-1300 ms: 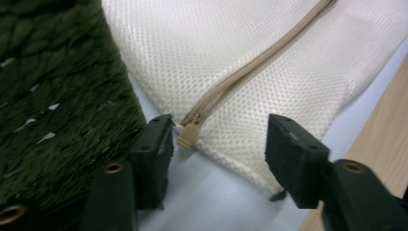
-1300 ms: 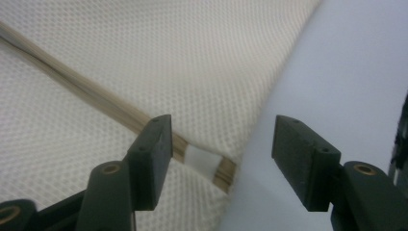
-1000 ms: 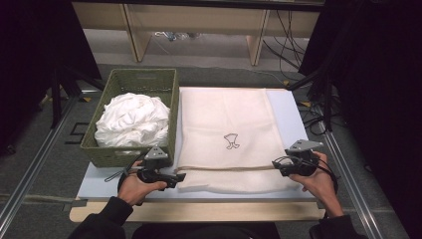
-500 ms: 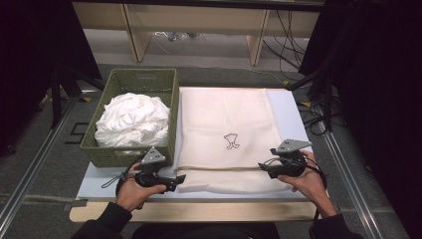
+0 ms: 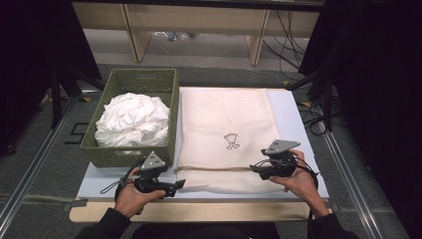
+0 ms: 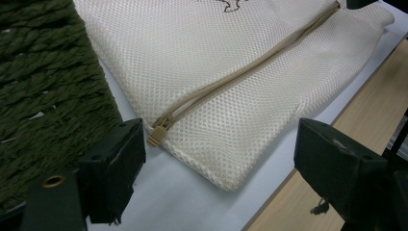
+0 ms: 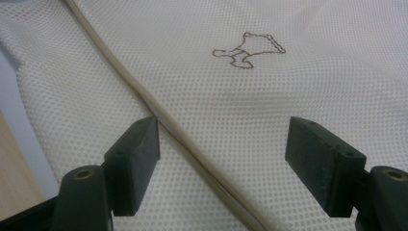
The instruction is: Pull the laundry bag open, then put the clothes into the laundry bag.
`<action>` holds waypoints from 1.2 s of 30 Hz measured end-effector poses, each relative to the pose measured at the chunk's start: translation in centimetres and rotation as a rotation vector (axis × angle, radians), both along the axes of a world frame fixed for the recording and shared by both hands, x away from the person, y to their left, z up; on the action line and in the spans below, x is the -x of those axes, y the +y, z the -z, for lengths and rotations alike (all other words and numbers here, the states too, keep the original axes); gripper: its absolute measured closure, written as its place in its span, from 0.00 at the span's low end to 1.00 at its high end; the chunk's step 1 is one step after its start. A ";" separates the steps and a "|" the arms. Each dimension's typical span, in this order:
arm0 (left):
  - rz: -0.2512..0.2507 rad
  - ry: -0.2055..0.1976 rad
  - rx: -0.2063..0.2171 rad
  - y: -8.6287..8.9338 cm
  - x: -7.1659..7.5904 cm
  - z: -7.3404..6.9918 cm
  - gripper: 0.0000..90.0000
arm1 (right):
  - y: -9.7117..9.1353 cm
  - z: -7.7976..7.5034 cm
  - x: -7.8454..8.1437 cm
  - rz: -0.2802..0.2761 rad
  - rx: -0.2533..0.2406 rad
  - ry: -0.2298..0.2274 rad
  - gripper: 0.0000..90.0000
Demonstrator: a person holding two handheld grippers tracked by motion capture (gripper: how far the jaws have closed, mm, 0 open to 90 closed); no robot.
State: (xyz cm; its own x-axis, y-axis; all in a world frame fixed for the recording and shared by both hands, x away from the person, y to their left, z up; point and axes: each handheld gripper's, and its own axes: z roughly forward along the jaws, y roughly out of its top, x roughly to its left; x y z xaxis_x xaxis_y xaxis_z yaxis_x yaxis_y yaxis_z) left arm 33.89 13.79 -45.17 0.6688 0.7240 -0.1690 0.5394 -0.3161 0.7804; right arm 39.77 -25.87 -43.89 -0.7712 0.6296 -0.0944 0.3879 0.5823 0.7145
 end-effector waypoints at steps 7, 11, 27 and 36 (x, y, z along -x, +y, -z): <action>0.007 0.005 -0.016 0.0 0.3 0.0 0.20 | 0.8 0.0 -0.2 -0.027 0.018 -0.019 0.33; -0.010 -0.002 0.003 -0.2 0.5 0.1 0.20 | 1.2 0.1 -0.4 -0.027 0.019 -0.006 0.33; 0.010 -0.013 -0.032 -0.7 0.5 0.2 0.21 | 3.7 0.8 -0.9 -0.095 0.094 -0.023 0.37; 0.019 -0.012 -0.044 -0.7 0.5 0.2 0.20 | 5.3 2.2 -1.6 -0.123 0.229 -0.012 0.38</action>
State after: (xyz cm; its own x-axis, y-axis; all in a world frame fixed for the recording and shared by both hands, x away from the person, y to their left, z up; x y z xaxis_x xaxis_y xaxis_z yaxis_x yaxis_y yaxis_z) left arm 33.41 13.04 -45.34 0.6840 0.7179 -0.1294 0.5239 -0.3599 0.7720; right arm 41.39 -20.56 -46.07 -0.8383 0.4926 -0.2336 0.2966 0.7716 0.5627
